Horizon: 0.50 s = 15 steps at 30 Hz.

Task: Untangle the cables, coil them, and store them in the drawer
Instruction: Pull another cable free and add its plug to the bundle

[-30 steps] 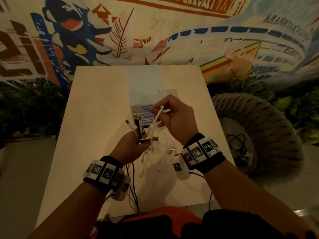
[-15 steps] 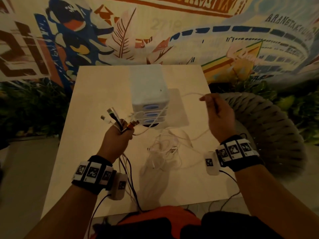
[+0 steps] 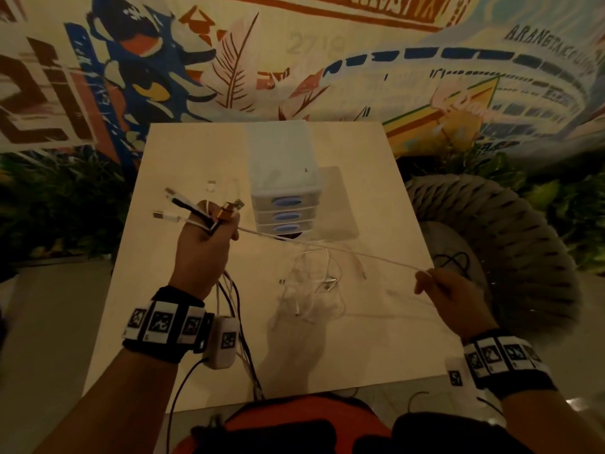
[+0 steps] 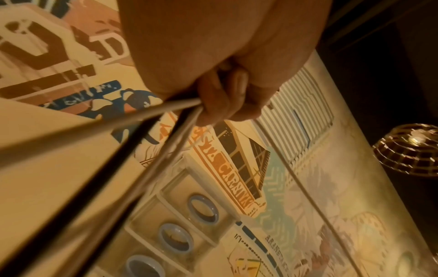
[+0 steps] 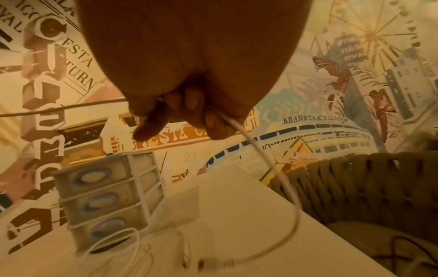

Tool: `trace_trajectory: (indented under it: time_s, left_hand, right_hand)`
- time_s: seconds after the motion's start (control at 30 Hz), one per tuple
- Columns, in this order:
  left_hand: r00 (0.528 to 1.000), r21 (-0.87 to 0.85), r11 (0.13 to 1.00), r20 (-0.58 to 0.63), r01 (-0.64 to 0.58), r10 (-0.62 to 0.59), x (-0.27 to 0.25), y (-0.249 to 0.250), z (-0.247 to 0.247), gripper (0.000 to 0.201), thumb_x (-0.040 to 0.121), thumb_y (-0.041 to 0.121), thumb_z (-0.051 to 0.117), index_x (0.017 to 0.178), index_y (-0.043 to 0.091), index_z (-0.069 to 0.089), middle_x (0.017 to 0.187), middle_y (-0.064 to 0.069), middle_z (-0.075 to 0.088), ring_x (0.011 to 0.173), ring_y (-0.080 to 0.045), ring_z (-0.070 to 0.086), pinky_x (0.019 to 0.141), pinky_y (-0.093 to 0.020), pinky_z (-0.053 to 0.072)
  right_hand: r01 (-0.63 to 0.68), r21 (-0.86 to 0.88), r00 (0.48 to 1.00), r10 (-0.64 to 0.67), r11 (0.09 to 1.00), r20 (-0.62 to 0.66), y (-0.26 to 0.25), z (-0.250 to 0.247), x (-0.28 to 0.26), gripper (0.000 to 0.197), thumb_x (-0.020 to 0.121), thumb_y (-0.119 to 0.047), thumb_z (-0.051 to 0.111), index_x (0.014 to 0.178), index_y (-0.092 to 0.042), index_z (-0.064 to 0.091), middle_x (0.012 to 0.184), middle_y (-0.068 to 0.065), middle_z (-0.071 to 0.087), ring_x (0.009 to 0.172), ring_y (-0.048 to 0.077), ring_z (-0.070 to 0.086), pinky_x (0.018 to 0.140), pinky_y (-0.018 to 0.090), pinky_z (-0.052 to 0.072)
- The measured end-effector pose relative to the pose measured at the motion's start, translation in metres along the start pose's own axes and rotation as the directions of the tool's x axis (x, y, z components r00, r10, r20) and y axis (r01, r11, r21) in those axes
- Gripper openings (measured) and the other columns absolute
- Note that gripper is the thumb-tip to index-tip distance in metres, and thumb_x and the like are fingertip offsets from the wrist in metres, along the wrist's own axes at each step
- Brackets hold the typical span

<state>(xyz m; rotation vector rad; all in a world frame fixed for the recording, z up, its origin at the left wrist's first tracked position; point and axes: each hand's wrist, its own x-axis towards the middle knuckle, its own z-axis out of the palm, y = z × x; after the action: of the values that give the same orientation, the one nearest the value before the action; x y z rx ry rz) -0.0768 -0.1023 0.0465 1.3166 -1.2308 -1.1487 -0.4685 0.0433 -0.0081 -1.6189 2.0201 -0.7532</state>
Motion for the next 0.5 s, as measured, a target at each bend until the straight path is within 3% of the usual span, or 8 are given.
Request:
trace_trajectory:
  time_s: [0.03,0.1,0.2,0.23,0.33,0.43,0.5]
  left_hand:
    - [0.999,-0.008,1.0,0.031,-0.017,0.017,-0.002,0.002,0.003,0.026,0.103,0.014,0.055,0.09,-0.006,0.045,0.074,-0.019,0.046,0.048,-0.009,0.041,0.054,-0.02,0.038]
    - [0.996,-0.061,0.998,0.084,-0.014,0.019,-0.004,0.009,0.007,0.026,0.105,0.017,0.052,0.087,0.0,0.043,0.073,-0.018,0.044,0.046,-0.009,0.037,0.049,-0.02,0.036]
    - [0.991,-0.15,0.987,0.126,0.062,-0.043,-0.006,0.017,0.007,0.031,0.105,0.026,0.048,0.077,0.014,0.042,0.06,-0.002,0.045,0.041,-0.01,0.028,0.04,-0.022,0.026]
    - [0.99,-0.167,0.983,0.133,0.076,-0.054,-0.006,0.02,0.006,0.035,0.106,0.029,0.046,0.075,0.013,0.042,0.058,0.0,0.045,0.041,-0.011,0.026,0.04,-0.021,0.024]
    - [0.988,-0.199,0.976,0.143,0.086,-0.058,-0.004,0.027,0.003,0.042,0.107,0.035,0.04,0.07,0.014,0.04,0.056,-0.002,0.045,0.039,-0.011,0.024,0.04,-0.02,0.022]
    - [0.982,-0.24,0.967,0.184,0.082,-0.038,-0.004,0.033,0.002,0.041,0.104,0.039,0.04,0.071,0.015,0.044,0.053,-0.001,0.042,0.039,-0.011,0.024,0.04,-0.02,0.022]
    - [0.976,-0.246,0.966,0.217,0.084,-0.03,-0.007,0.038,0.002,0.039,0.098,0.045,0.045,0.072,0.016,0.051,0.053,-0.002,0.04,0.04,-0.011,0.025,0.04,-0.022,0.02]
  right_hand:
    - [-0.041,0.009,0.999,0.04,0.999,0.014,0.004,-0.003,-0.011,0.039,0.091,-0.062,0.046,0.074,-0.032,0.065,0.073,-0.017,0.064,0.07,0.004,0.061,0.062,0.027,0.044]
    - [-0.136,-0.021,0.988,0.138,0.99,0.071,0.012,-0.011,-0.032,0.051,0.091,-0.067,0.048,0.064,-0.027,0.065,0.06,-0.004,0.062,0.057,0.01,0.058,0.056,0.03,0.044]
    - [-0.343,-0.038,0.918,0.343,0.939,0.198,0.026,-0.021,-0.068,0.048,0.092,-0.049,0.059,0.055,-0.019,0.066,0.051,0.007,0.054,0.049,0.018,0.053,0.057,0.032,0.043]
    - [-0.39,-0.05,0.89,0.39,0.919,0.235,0.032,-0.022,-0.08,0.049,0.093,-0.047,0.06,0.053,-0.018,0.066,0.051,0.008,0.055,0.051,0.02,0.054,0.058,0.031,0.042]
    - [-0.497,-0.114,0.798,0.505,0.86,0.328,0.05,-0.012,-0.109,0.061,0.083,-0.07,0.059,0.052,-0.019,0.071,0.062,0.011,0.066,0.063,0.018,0.063,0.072,0.032,0.048]
    - [-0.585,-0.23,0.649,0.618,0.778,0.443,0.055,0.009,-0.121,0.046,0.064,-0.071,0.071,0.06,-0.026,0.078,0.077,-0.002,0.075,0.082,0.013,0.07,0.087,0.03,0.051]
    - [-0.556,-0.264,0.63,0.606,0.788,0.486,0.056,0.023,-0.118,0.028,0.073,-0.063,0.075,0.065,-0.037,0.078,0.085,-0.005,0.076,0.085,0.011,0.071,0.085,0.027,0.053]
